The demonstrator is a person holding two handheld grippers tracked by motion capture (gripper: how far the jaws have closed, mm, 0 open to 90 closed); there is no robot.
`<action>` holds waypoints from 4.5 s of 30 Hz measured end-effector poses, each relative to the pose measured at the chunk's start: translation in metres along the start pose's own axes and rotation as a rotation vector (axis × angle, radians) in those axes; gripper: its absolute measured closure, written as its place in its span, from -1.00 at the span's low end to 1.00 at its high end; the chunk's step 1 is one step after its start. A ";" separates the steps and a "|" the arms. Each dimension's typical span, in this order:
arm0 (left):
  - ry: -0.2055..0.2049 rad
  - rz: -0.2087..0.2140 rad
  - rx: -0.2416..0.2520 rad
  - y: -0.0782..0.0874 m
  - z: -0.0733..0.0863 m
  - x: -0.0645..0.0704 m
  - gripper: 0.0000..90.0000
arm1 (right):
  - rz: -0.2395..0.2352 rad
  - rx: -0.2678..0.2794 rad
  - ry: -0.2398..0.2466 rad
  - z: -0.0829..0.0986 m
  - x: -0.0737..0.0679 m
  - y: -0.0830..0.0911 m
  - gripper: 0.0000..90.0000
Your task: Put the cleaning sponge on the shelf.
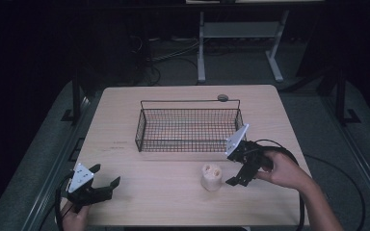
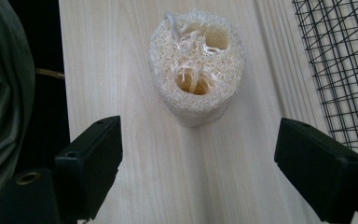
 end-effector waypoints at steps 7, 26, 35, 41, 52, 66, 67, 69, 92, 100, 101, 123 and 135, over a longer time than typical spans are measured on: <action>0.000 -0.002 0.002 0.000 0.000 0.000 -0.70 | -0.008 -0.003 0.012 -0.006 0.000 -0.004 -0.68; -0.001 -0.002 0.004 0.001 0.000 0.000 -0.70 | -0.024 -0.036 0.046 -0.026 -0.004 -0.020 -0.68; -0.002 -0.003 0.002 0.001 0.000 -0.001 -0.70 | -0.027 -0.055 0.049 -0.031 -0.004 -0.027 -0.68; 0.002 -0.007 0.007 0.003 0.000 -0.001 -0.70 | -0.029 -0.057 0.057 -0.035 -0.005 -0.030 -0.68; 0.004 -0.012 0.011 0.005 0.001 -0.002 -0.69 | -0.017 -0.087 0.078 -0.042 -0.004 -0.041 -0.66; 0.007 -0.011 0.014 0.004 0.000 -0.002 -0.70 | -0.022 -0.107 0.082 -0.045 -0.002 -0.044 -0.50; 0.007 -0.010 0.014 0.004 0.000 -0.002 -0.70 | -0.022 -0.108 0.080 -0.045 -0.002 -0.045 -0.48; 0.006 -0.010 0.013 0.004 0.001 -0.002 -0.70 | -0.029 -0.115 0.081 -0.045 -0.002 -0.046 -0.40; 0.009 -0.009 0.012 0.003 0.001 -0.002 -0.70 | -0.047 -0.088 0.085 -0.049 -0.007 -0.037 -0.37; 0.011 -0.004 0.008 0.002 0.001 -0.002 -0.70 | -0.062 -0.059 0.089 -0.058 -0.007 -0.027 -0.37; 0.007 -0.004 0.010 0.002 0.001 -0.002 -0.70 | -0.060 -0.056 0.093 -0.058 -0.006 -0.025 -0.36; 0.012 -0.011 0.014 0.004 0.001 -0.003 -0.70 | -0.076 -0.032 0.087 -0.077 -0.001 -0.006 -0.36; 0.012 -0.010 0.015 0.003 0.001 -0.003 -0.70 | -0.078 -0.019 0.080 -0.089 0.008 0.007 -0.36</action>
Point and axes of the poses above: each handheld gripper's, and its own axes: y roughly backward along the jaws, z roughly out of its underside, x roughly to its right, the point moved 1 cm from there along -y, roughly forward along the jaws, and after that the axes turned 10 degrees about -y, right-handed, at the moved point
